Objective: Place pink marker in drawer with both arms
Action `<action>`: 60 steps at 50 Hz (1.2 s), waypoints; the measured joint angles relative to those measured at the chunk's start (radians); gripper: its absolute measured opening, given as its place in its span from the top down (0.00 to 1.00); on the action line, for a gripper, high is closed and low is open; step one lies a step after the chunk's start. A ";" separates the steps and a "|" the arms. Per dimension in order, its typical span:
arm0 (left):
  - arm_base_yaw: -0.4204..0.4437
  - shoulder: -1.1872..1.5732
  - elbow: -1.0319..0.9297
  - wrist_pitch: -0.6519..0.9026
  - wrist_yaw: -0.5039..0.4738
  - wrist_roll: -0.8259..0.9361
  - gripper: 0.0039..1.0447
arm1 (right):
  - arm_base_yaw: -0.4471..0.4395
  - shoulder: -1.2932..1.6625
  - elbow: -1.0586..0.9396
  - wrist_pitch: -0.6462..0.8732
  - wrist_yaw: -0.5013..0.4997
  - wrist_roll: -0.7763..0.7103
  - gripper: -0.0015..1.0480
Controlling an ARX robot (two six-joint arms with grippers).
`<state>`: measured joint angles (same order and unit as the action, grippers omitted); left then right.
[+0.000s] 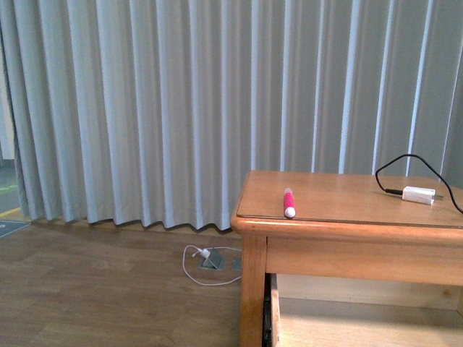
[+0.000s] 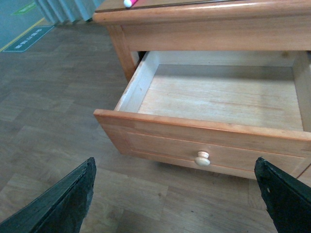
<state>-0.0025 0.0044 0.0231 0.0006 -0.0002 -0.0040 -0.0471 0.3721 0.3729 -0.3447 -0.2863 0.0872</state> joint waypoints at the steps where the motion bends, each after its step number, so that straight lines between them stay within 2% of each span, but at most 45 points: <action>1: 0.000 0.000 0.000 0.000 0.000 0.000 0.05 | -0.003 -0.008 0.000 0.002 0.006 0.000 0.08; 28: 0.000 0.000 0.000 0.000 0.000 0.000 0.05 | -0.010 -0.024 -0.002 0.005 0.011 -0.002 0.08; 30: -0.026 0.010 0.000 0.000 -0.089 -0.008 0.05 | -0.010 -0.024 -0.002 0.005 0.011 -0.002 0.08; 33: -0.126 0.062 0.002 0.002 -0.352 -0.020 0.05 | -0.010 -0.024 -0.002 0.005 0.011 -0.002 0.08; 35: -0.185 0.099 0.005 0.006 -0.449 -0.019 0.05 | -0.010 -0.024 -0.002 0.005 0.011 -0.002 0.08; 36: -0.209 0.116 0.013 0.016 -0.465 -0.014 0.05 | -0.010 -0.024 -0.002 0.005 0.011 -0.002 0.08; 41: -0.262 0.223 0.097 0.079 -0.435 0.020 0.05 | -0.010 -0.024 -0.002 0.005 0.011 -0.002 0.08; 53: -0.236 0.607 0.388 0.201 -0.201 0.136 0.05 | -0.010 -0.024 -0.002 0.005 0.011 -0.002 0.08; 60: -0.270 0.847 0.549 0.300 -0.166 0.208 0.05 | -0.010 -0.024 -0.002 0.005 0.011 -0.002 0.08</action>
<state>-0.2726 0.8513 0.5720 0.3004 -0.1665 0.2035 -0.0574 0.3477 0.3710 -0.3393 -0.2749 0.0853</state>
